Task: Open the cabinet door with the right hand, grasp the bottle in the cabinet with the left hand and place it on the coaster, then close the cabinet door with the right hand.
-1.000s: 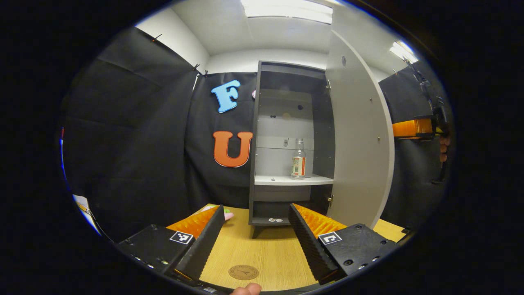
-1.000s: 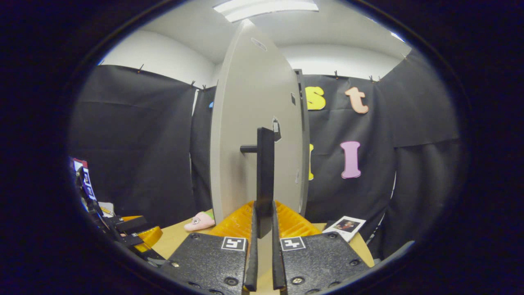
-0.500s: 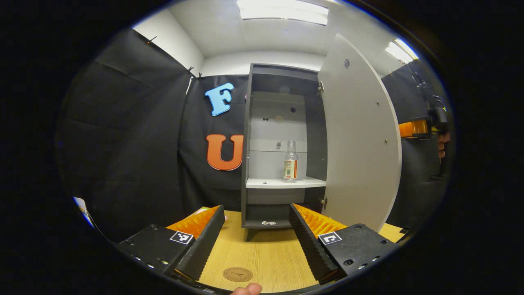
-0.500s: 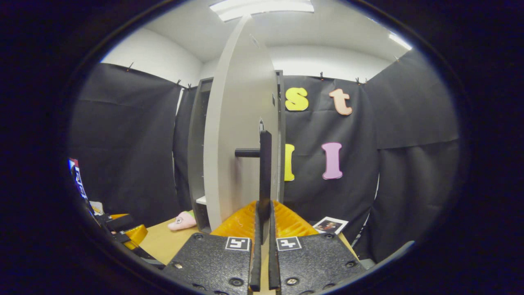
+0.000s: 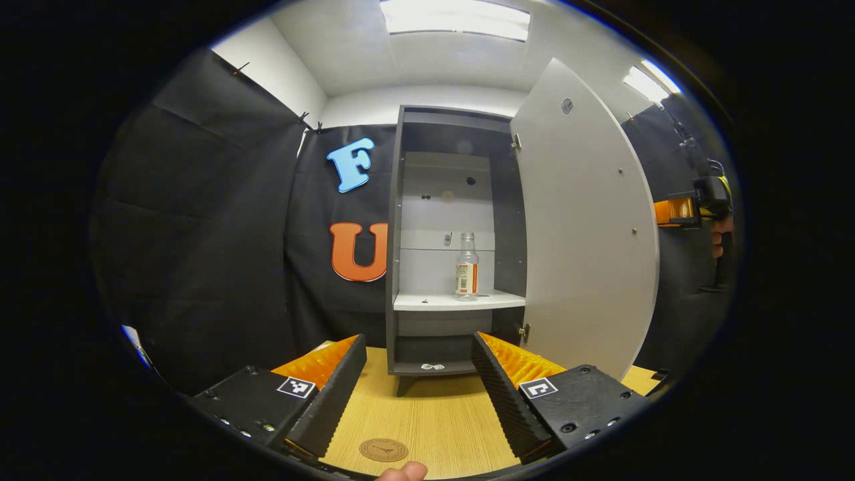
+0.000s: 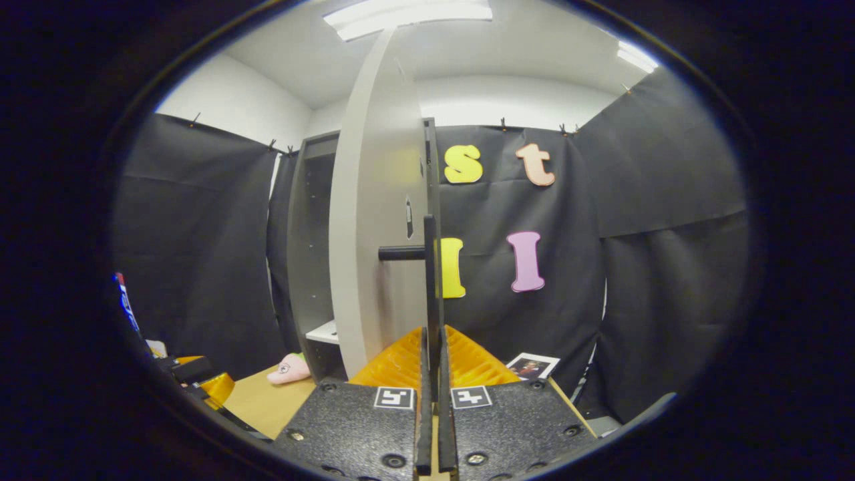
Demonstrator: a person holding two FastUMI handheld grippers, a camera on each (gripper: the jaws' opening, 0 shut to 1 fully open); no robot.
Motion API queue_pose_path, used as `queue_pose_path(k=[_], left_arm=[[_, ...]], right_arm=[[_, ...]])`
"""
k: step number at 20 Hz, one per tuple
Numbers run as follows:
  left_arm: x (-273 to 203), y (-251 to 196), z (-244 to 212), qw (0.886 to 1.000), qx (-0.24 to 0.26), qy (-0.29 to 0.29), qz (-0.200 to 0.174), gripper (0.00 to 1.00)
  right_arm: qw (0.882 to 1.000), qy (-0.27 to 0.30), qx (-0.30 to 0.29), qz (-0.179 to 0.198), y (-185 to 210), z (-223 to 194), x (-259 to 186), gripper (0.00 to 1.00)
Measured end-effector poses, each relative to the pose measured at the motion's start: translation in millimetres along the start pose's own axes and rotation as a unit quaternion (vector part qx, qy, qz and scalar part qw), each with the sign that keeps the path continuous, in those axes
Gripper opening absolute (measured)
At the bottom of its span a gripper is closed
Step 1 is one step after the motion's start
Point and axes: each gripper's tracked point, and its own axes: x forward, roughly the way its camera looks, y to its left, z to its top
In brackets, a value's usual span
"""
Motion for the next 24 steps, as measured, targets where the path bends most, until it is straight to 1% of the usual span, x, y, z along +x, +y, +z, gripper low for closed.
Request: queue_pose_path(k=[3, 4, 5, 6, 7, 8, 10, 12, 14, 15, 18, 19, 20, 21, 22, 23, 24], left_arm=[[1, -2, 1, 1.000, 0.005, -0.003, -0.001, 0.95], [1, -3, -1, 1.000, 0.005, -0.001, 0.000, 0.95], [1, -4, -2, 1.000, 0.004, 0.001, -0.001, 0.95], [1, -5, -3, 1.000, 0.005, 0.002, -0.001, 0.95], [0, -6, -2, 1.000, 0.007, 0.003, -0.001, 0.95], [-1, -8, -1, 1.000, 0.008, 0.003, -0.001, 0.95], [-1, -11, -3, 1.000, 0.009, 0.006, -0.001, 0.95], [-2, -15, -6, 1.000, 0.005, 0.011, -0.005, 0.95], [-3, -23, -8, 1.000, 0.005, 0.014, -0.011, 0.95], [-3, -27, -5, 1.000, 0.007, 0.012, -0.014, 0.95], [-2, -35, -1, 1.000, 0.011, 0.006, -0.022, 0.95], [0, -38, 0, 1.000, 0.012, 0.006, -0.025, 0.95], [1, -40, 2, 1.000, 0.013, 0.007, -0.026, 0.95], [2, -43, 3, 0.999, 0.014, 0.006, -0.029, 0.95], [5, -47, 5, 0.999, 0.016, 0.006, -0.033, 0.95], [6, -49, 7, 0.999, 0.019, 0.006, -0.036, 0.95], [8, -51, 9, 0.999, 0.023, 0.005, -0.037, 0.95]], right_arm=[[1.000, -0.011, 0.005, -0.012, -20, 4, -9, 0.05], [1.000, -0.011, 0.010, -0.009, -21, 2, -13, 0.05], [1.000, -0.008, 0.016, -0.001, -20, 0, -18, 0.00], [1.000, -0.007, 0.019, 0.005, -20, -2, -22, 0.06], [1.000, -0.003, 0.017, 0.012, -18, -5, -25, 0.08], [1.000, 0.002, 0.007, 0.009, -21, -9, -29, 0.10], [1.000, 0.012, -0.024, -0.007, -31, -20, -38, 0.10], [0.999, 0.016, -0.031, -0.016, -35, -30, -40, 0.10], [1.000, 0.017, -0.009, -0.013, -38, -37, -42, 0.09], [1.000, 0.015, 0.004, -0.010, -40, -37, -42, 0.10], [0.999, 0.006, 0.021, -0.031, -62, -39, -40, 0.10], [0.999, 0.005, 0.022, -0.031, -63, -42, -36, 0.10], [0.999, 0.009, 0.019, -0.033, -66, -46, -39, 0.22], [0.999, 0.012, 0.014, -0.045, -72, -49, -39, 0.31], [0.998, 0.013, 0.008, -0.055, -79, -52, -38, 0.47], [0.998, 0.010, 0.003, -0.060, -81, -53, -38, 0.55], [0.998, 0.003, 0.000, -0.065, -82, -53, -38, 0.65]])
